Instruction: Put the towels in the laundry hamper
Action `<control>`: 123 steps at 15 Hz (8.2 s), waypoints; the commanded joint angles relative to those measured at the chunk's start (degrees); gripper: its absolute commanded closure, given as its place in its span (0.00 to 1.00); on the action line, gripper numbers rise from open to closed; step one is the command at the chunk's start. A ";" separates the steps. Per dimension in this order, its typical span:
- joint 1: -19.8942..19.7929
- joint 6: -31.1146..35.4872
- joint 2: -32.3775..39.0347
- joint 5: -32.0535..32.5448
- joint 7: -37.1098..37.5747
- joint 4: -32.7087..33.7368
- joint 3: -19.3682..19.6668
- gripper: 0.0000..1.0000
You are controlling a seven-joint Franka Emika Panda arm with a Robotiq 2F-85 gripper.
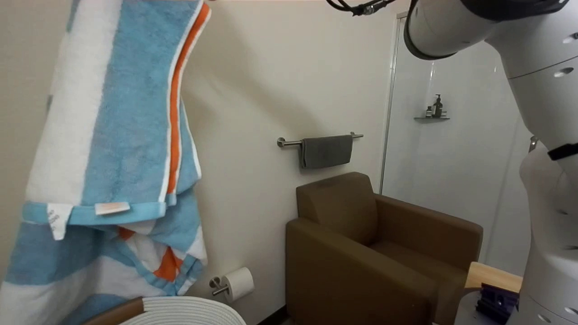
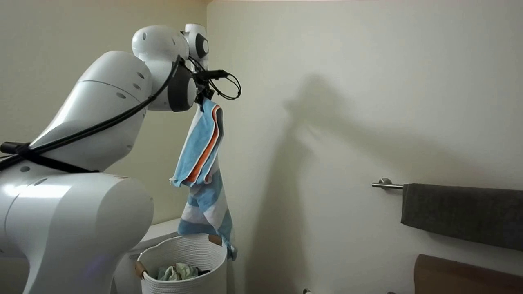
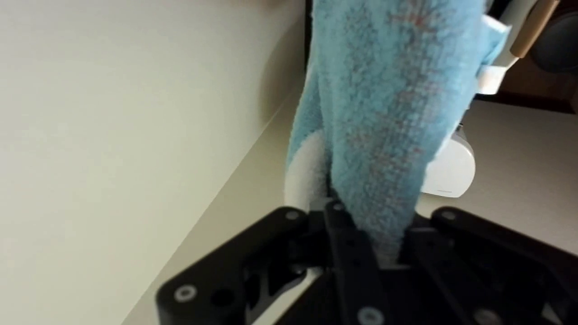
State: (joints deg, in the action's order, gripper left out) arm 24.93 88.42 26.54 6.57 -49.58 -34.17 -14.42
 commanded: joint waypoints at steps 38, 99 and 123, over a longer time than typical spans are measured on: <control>17.93 4.70 9.10 5.05 -4.10 13.85 9.12 0.93; 13.14 -10.82 20.02 -3.59 39.01 12.11 9.76 0.93; 10.86 -28.44 25.07 -18.10 73.48 11.96 3.51 0.93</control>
State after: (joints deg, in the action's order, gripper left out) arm 37.47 60.85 53.02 -8.55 15.54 -21.32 -10.10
